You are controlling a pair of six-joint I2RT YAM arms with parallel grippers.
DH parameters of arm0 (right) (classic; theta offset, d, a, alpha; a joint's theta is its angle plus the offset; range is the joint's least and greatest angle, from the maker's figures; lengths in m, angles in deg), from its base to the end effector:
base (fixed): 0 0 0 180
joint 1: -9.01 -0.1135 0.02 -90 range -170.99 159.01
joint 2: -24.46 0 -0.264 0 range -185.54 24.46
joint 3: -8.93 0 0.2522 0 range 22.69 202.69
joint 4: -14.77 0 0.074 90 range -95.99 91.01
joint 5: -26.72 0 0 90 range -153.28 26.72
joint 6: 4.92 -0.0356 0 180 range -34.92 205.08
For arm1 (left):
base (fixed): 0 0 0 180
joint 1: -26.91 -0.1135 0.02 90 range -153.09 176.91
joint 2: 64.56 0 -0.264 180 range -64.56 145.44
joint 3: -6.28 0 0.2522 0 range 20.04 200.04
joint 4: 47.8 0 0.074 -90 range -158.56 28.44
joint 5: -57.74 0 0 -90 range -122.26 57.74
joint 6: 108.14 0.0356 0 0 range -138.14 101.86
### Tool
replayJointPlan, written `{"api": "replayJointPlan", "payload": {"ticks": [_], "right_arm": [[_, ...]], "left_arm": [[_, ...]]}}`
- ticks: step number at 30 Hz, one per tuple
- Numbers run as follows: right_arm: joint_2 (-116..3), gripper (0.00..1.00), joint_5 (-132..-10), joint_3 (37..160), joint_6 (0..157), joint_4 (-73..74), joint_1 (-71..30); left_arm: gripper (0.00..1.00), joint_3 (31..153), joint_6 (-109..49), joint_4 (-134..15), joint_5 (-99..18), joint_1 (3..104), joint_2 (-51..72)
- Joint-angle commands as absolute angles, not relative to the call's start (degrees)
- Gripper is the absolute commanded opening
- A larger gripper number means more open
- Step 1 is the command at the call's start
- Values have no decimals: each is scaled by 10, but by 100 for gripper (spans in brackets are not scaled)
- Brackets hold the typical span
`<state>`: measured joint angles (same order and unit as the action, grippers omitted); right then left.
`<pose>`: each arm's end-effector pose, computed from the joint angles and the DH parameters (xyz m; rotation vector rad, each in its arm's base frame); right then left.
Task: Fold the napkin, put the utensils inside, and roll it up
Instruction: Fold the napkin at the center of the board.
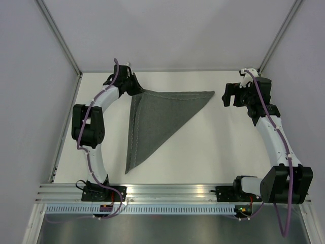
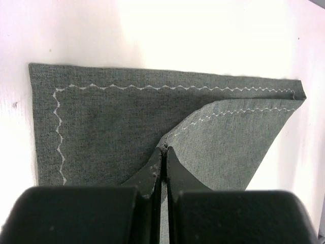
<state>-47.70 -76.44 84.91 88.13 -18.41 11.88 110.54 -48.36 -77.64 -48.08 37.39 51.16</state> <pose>0.2855 -0.0062 0.3283 -0.1428 2.0683 0.1758 0.4536 -0.0938 0.2298 -0.2572 2.3401 -0.6758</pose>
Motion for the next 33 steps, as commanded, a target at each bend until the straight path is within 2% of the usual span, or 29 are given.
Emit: {"api": "replayJointPlan", "payload": {"ticks": [1,33], "right_arm": [[-481,98,-762,867,882,-192,119],[-489,98,-764,869,885,-196,119]], "left_arm": [[2,1142,-500,-783,-504,364,527],[2,1182,-502,-794,-527,319,562]]}}
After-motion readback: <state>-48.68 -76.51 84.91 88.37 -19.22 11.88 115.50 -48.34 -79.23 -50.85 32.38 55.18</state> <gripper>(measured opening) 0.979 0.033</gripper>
